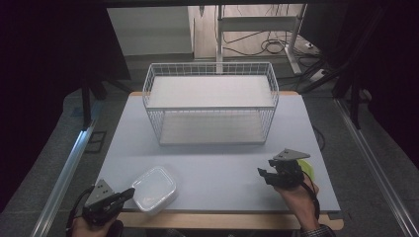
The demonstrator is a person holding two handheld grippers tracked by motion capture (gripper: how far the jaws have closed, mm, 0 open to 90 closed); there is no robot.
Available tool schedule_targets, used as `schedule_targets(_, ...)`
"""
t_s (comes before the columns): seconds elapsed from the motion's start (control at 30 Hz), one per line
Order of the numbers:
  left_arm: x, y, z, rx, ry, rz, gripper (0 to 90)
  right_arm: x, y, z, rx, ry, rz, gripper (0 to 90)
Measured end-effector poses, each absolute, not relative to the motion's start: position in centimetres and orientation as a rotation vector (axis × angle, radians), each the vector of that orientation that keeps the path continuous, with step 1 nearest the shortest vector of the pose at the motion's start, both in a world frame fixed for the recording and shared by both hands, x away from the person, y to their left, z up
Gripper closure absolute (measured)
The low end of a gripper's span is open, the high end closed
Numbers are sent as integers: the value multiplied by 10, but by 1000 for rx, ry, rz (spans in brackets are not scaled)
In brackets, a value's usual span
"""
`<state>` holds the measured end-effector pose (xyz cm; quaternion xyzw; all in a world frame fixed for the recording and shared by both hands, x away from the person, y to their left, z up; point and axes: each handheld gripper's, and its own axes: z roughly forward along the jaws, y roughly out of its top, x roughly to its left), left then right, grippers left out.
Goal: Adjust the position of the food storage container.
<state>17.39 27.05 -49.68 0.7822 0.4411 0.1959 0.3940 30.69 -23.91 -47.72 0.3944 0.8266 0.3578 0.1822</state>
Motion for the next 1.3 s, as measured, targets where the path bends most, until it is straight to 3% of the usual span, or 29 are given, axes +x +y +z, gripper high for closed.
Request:
schedule_targets(0.6,178,259,-503,1975,1181,543,897,311,-225,-480,1058,2374,1003,456)
schedule_targets(1.3,214,214,-506,1951,1109,457,897,308,-215,-482,1042,2425,1061,498)
